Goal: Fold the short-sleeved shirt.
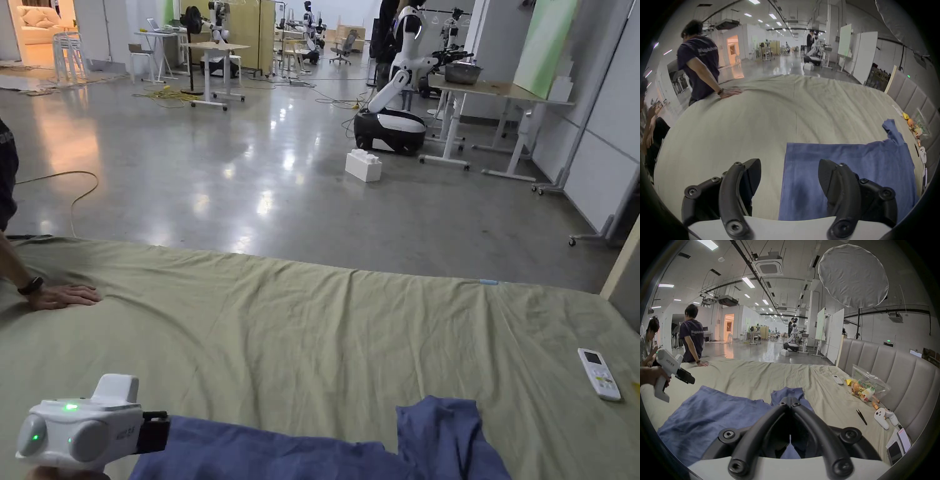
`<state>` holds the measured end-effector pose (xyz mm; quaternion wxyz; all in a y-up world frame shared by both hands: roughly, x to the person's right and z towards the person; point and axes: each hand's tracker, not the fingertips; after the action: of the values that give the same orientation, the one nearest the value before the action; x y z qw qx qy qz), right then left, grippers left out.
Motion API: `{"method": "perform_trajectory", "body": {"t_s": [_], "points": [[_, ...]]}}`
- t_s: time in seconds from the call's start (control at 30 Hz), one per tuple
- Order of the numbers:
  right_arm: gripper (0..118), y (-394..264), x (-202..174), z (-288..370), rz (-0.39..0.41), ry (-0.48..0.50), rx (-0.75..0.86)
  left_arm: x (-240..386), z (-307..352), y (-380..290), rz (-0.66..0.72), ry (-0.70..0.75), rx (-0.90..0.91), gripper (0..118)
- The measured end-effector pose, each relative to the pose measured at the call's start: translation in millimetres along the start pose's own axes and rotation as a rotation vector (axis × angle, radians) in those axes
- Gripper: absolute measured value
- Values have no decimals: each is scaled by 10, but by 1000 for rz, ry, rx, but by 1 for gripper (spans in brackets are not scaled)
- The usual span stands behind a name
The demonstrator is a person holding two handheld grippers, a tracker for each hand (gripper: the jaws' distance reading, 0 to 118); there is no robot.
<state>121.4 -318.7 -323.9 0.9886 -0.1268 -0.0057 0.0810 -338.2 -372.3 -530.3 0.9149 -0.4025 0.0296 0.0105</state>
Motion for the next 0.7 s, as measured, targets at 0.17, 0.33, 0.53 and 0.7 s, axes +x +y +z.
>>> {"method": "perform_trajectory", "body": {"t_s": [0.17,0.33,0.53,0.7], "points": [[0,-192,113,-127,-31,-18,-78,188,-299,151,-12,-2,-102,75],[0,-354,205,-172,-13,-50,-125,86,-997,54,-88,57,-147,75],[0,-487,374,-276,-21,-74,-180,124,-1060,15,-115,49,-115,40],[12,-419,617,-800,-64,-55,-272,211,-974,-13,-171,0,-111,8]]}}
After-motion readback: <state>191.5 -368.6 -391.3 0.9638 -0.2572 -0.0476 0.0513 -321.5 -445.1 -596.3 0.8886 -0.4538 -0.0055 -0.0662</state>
